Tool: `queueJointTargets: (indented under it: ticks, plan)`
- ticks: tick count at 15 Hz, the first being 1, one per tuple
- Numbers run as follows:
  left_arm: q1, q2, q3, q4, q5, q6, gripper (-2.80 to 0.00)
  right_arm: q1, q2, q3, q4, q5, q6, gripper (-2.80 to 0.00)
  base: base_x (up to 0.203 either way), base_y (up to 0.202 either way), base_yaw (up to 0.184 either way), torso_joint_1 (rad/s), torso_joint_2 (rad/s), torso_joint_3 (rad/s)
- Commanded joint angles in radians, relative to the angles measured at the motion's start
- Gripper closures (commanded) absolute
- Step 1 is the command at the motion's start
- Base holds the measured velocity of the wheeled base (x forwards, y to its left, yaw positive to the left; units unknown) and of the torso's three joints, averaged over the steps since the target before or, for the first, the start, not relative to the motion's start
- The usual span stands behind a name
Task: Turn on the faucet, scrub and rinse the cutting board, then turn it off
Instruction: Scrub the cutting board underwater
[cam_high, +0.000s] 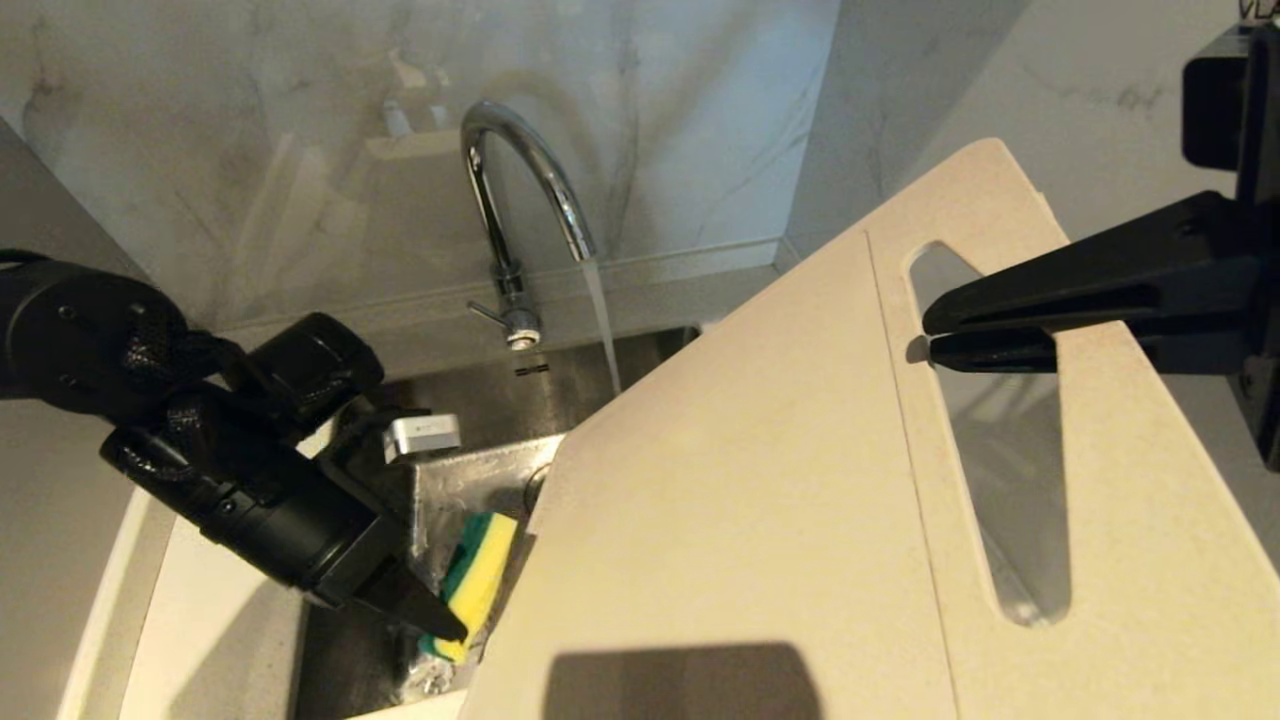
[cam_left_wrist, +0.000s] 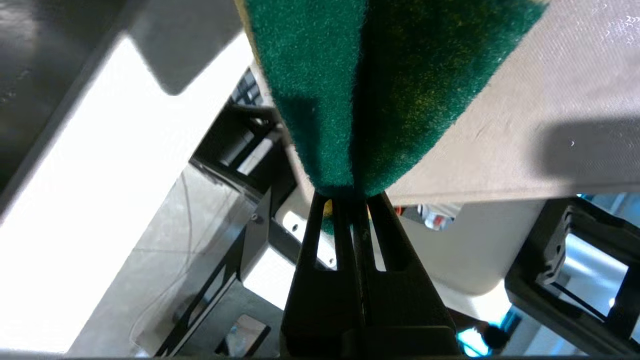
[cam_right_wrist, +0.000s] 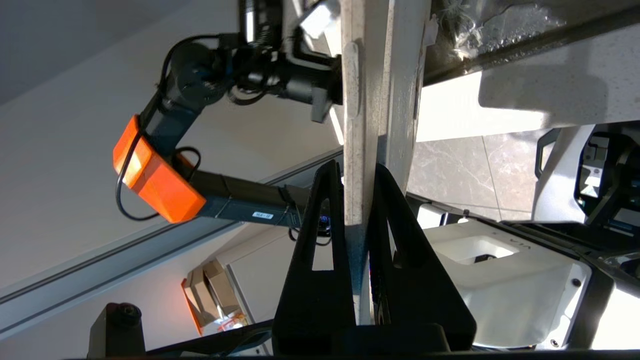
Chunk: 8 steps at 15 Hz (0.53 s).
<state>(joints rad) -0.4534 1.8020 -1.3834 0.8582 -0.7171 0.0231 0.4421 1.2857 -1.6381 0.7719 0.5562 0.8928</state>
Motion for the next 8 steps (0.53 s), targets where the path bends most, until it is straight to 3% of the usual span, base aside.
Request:
queueJointTargets:
  ticks: [1, 4, 7, 8]
  plan:
    - [0.024, -0.070, -0.022, -0.002, -0.008, -0.007, 0.00, 0.000, 0.007, 0.002, 0.006, 0.002, 0.005, 0.00, 0.000, 0.000, 0.000, 0.000, 0.00, 0.000]
    - [0.008, -0.065, -0.262, 0.011, -0.008, -0.057, 0.00, 0.001, 0.001, 0.018, 0.007, 0.002, 0.005, 0.00, 0.000, 0.000, 0.000, 0.000, 0.00, 0.000]
    - [-0.038, 0.055, -0.555, 0.070, -0.008, -0.078, 0.00, 0.001, 0.001, 0.020, 0.007, 0.019, 0.005, 0.00, 0.000, 0.000, 0.000, 0.000, 0.00, 0.000]
    - [-0.066, 0.101, -0.604, 0.065, -0.008, -0.081, 0.00, 0.001, 0.000, 0.020, 0.007, 0.043, 0.005, 0.00, 0.000, 0.000, 0.000, 0.000, 0.00, 0.000]
